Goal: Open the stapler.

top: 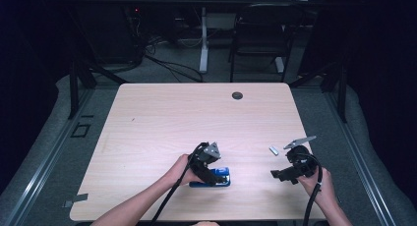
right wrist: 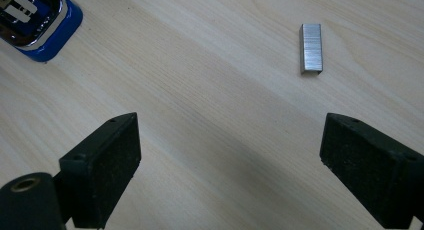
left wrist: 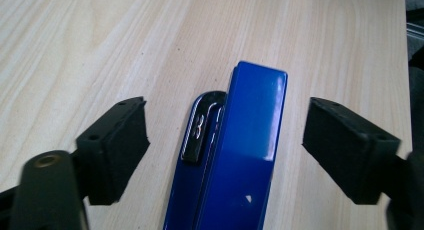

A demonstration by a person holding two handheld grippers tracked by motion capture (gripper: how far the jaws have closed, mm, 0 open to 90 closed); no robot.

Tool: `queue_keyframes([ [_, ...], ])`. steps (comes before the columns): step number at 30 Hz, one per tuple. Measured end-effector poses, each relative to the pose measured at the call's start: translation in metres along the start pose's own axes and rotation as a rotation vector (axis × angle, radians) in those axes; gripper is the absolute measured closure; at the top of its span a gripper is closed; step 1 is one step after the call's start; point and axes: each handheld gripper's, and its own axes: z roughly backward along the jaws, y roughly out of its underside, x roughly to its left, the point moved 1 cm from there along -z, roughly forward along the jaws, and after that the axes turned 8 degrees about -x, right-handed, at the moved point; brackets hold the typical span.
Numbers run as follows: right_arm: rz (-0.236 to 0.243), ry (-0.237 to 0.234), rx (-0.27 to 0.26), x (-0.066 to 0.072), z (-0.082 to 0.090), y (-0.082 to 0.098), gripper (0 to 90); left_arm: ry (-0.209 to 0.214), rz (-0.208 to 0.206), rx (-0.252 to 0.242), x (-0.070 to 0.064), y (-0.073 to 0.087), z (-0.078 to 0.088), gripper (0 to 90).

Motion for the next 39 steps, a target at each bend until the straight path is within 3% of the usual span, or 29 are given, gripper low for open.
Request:
queue_keyframes([
  [9, -0.005, -0.006, 0.004, 0.002, -0.004, -0.003, 9.2, -0.018, -0.035, 0.016, -0.010, -0.005, -0.013, 38.0],
  [14, -0.012, -0.013, 0.014, 0.003, -0.006, -0.003, 9.9, -0.024, -0.050, 0.018, -0.012, -0.004, -0.020, 42.9],
  [19, -0.010, -0.022, 0.015, 0.005, -0.007, -0.003, 10.7, -0.021, -0.051, 0.001, -0.012, -0.004, -0.023, 60.2],
  [24, -0.002, -0.028, 0.020, 0.006, -0.008, -0.003, 11.7, -0.012, -0.076, -0.013, -0.011, -0.004, -0.019, 61.5],
  [33, -0.005, -0.021, 0.012, 0.009, -0.007, -0.004, 12.8, 0.013, -0.085, -0.058, -0.010, -0.006, -0.005, 62.4],
  [36, 0.015, -0.029, -0.006, 0.013, -0.007, -0.006, 12.9, 0.019, -0.102, -0.064, -0.009, -0.008, 0.000, 62.7],
  [39, 0.034, -0.033, -0.025, 0.018, -0.007, -0.009, 8.8, 0.040, -0.090, -0.088, -0.007, -0.007, 0.007, 62.9],
])
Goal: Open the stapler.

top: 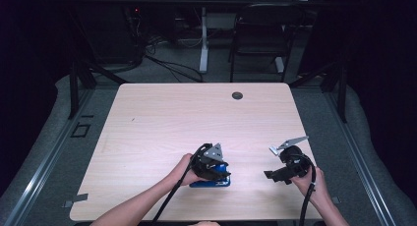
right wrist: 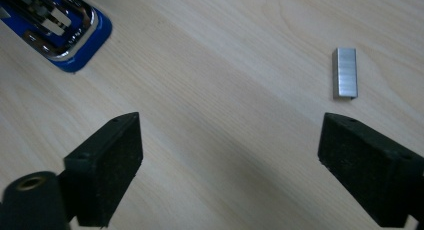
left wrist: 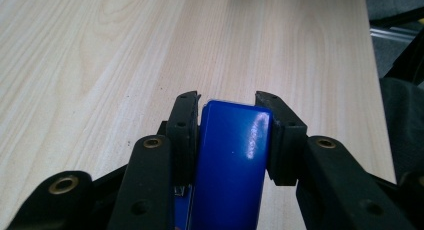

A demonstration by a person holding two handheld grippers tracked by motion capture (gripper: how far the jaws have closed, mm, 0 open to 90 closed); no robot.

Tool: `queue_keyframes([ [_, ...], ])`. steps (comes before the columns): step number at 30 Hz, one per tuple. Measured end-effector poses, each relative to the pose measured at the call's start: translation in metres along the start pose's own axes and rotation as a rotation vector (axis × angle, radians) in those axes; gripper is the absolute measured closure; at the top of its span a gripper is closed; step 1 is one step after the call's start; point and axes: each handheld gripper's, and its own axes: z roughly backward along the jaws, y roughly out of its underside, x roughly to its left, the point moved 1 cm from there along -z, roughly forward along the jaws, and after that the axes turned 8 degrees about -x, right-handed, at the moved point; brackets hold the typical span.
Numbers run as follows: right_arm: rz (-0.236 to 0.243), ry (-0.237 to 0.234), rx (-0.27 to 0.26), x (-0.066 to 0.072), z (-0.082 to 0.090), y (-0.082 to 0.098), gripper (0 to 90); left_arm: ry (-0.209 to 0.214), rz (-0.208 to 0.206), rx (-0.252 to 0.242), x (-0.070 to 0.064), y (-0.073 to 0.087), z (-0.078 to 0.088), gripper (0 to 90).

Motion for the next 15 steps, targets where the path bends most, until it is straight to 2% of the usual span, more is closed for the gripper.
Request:
queue_keyframes([
  [3, 0.018, 0.002, -0.015, 0.004, 0.000, -0.003, 6.7, 0.005, -0.003, -0.002, 0.001, 0.000, 0.002, 63.4],
  [4, 0.030, -0.001, -0.024, 0.007, -0.001, -0.005, 5.6, -0.010, -0.007, 0.007, 0.000, -0.001, 0.003, 63.4],
  [6, 0.041, -0.021, -0.036, 0.013, -0.002, -0.008, 5.1, 0.008, -0.005, -0.010, 0.000, -0.001, 0.005, 63.9],
  [8, 0.056, -0.033, -0.030, 0.019, -0.004, -0.010, 4.6, 0.004, -0.017, -0.008, 0.000, -0.001, 0.007, 64.2],
  [10, 0.061, -0.065, -0.027, 0.024, -0.009, -0.012, 4.7, 0.005, -0.027, -0.009, -0.001, -0.002, 0.009, 64.5],
  [13, 0.074, -0.073, -0.016, 0.031, -0.014, -0.016, 10.0, 0.006, -0.036, -0.015, -0.001, -0.002, 0.011, 64.8],
  [15, 0.079, -0.063, -0.033, 0.035, -0.016, -0.020, 22.9, 0.009, -0.037, -0.015, 0.000, -0.002, 0.012, 64.9],
])
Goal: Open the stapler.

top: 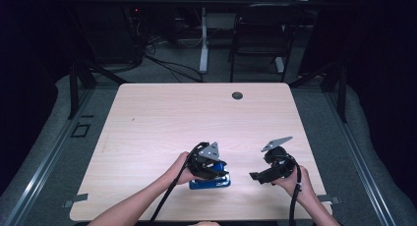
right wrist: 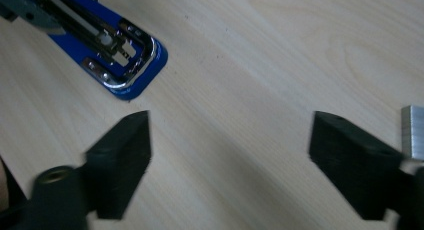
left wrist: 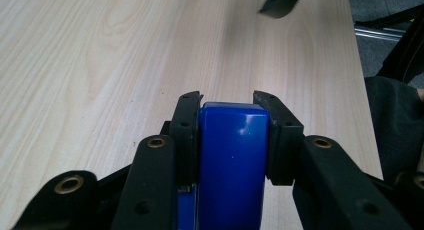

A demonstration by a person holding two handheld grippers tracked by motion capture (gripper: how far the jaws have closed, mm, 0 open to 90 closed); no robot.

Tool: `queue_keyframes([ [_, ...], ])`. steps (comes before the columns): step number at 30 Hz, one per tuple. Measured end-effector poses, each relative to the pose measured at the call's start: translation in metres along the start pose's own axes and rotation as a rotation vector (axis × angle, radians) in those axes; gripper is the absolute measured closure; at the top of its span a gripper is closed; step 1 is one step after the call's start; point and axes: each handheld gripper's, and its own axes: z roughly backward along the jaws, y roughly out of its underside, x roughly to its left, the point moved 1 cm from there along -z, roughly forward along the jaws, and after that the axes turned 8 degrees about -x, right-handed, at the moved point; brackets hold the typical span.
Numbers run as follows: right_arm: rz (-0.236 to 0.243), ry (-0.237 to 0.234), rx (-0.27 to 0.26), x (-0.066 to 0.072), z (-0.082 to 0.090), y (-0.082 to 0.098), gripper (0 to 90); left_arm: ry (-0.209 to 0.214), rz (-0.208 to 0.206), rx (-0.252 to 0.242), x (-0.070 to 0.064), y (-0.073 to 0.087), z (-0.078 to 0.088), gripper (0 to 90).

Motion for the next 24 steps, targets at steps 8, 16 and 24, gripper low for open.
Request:
queue_keyframes([
  [8, 0.033, -0.048, -0.036, 0.018, -0.011, -0.016, 61.7, 0.001, -0.005, -0.006, 0.000, 0.000, 0.001, 65.0],
  [16, 0.069, -0.142, -0.037, 0.041, -0.028, -0.027, 86.8, -0.004, -0.015, -0.008, -0.001, -0.001, 0.002, 65.1],
  [24, 0.080, -0.180, -0.016, 0.049, -0.041, -0.032, 88.9, 0.005, -0.025, -0.002, -0.001, -0.001, 0.005, 65.2],
])
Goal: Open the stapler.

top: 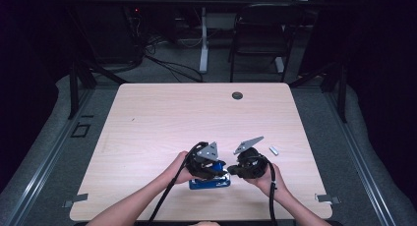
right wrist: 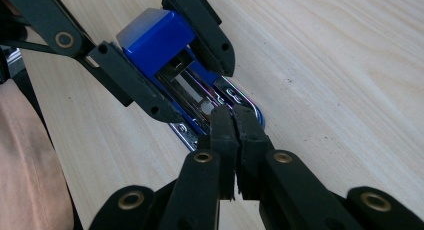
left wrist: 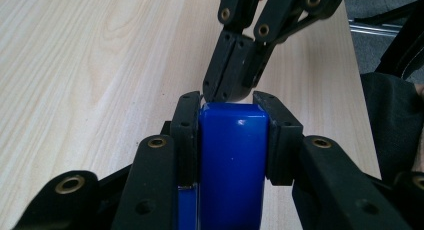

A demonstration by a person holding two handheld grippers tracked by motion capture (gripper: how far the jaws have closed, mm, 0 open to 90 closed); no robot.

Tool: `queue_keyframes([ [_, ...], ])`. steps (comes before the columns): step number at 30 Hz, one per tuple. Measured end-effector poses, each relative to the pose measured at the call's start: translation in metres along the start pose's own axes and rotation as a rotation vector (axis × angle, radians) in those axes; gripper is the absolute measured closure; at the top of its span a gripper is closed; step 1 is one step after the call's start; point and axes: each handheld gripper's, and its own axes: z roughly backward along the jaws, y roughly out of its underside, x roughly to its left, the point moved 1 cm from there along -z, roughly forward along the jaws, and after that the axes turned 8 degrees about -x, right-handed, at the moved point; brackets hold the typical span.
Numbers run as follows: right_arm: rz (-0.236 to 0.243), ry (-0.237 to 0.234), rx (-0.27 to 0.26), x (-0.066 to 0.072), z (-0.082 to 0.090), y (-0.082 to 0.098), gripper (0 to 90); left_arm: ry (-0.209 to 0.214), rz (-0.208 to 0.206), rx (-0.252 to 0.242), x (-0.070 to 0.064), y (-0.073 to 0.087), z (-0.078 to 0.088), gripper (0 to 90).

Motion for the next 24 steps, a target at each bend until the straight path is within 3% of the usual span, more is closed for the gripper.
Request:
queue_keyframes([
  [10, 0.022, -0.013, 0.018, 0.003, -0.012, -0.003, 88.7, 0.004, -0.002, -0.005, 0.000, 0.000, 0.003, 65.3],
  [24, 0.077, 0.023, 0.043, 0.006, -0.017, -0.004, 90.0, -0.002, -0.010, -0.018, -0.001, 0.000, 0.008, 65.3],
])
